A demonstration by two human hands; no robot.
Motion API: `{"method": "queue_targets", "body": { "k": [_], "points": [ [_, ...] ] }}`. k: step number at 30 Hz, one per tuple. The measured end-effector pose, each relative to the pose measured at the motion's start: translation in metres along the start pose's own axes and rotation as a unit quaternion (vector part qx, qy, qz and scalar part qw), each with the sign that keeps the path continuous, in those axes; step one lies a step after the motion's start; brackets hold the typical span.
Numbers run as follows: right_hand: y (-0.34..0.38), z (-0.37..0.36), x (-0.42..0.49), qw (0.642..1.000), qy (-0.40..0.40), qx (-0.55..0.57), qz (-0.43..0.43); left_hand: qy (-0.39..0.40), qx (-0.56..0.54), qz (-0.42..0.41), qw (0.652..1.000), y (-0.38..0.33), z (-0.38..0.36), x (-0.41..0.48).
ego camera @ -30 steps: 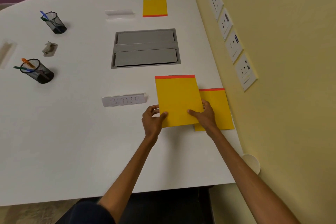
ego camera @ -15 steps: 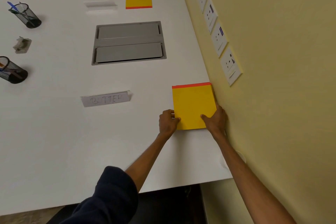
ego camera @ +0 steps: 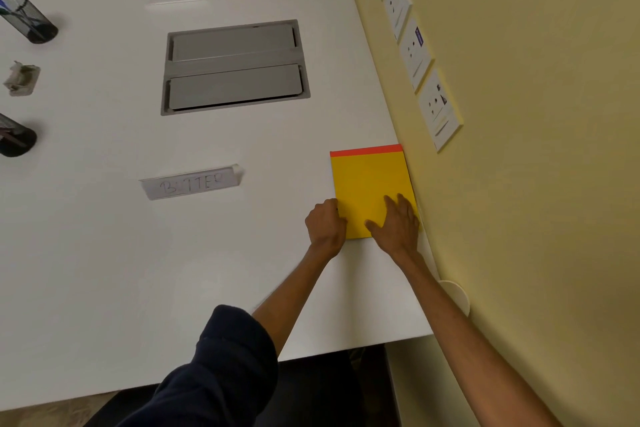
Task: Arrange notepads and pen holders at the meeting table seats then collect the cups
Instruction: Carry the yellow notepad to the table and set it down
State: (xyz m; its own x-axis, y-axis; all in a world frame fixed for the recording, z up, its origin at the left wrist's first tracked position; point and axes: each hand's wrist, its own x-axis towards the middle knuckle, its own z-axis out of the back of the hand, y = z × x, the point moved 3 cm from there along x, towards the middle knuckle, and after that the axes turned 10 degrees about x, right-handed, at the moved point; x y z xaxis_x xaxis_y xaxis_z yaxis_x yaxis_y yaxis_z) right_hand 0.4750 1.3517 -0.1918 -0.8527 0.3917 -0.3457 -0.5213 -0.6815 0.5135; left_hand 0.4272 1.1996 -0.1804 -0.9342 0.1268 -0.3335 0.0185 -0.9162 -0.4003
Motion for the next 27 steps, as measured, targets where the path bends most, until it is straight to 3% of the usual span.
{"method": "queue_targets", "body": {
  "k": [9,17,24,27],
  "points": [
    [-0.007,0.008,0.013,1.000,0.006,-0.001,0.003,0.003,0.018,-0.028,0.999,-0.008,-0.006,0.005],
    [-0.009,0.004,0.007,1.000,-0.010,0.005,0.001,0.010,-0.056,-0.029,0.998,-0.008,-0.007,0.003],
    [-0.011,0.004,0.005,1.000,-0.010,0.003,0.010,0.024,-0.002,-0.058,0.998,-0.005,-0.010,-0.002],
    [-0.010,0.005,0.005,1.000,-0.003,-0.002,0.011,0.041,-0.030,-0.041,0.998,-0.006,-0.009,-0.001]
  ]
}}
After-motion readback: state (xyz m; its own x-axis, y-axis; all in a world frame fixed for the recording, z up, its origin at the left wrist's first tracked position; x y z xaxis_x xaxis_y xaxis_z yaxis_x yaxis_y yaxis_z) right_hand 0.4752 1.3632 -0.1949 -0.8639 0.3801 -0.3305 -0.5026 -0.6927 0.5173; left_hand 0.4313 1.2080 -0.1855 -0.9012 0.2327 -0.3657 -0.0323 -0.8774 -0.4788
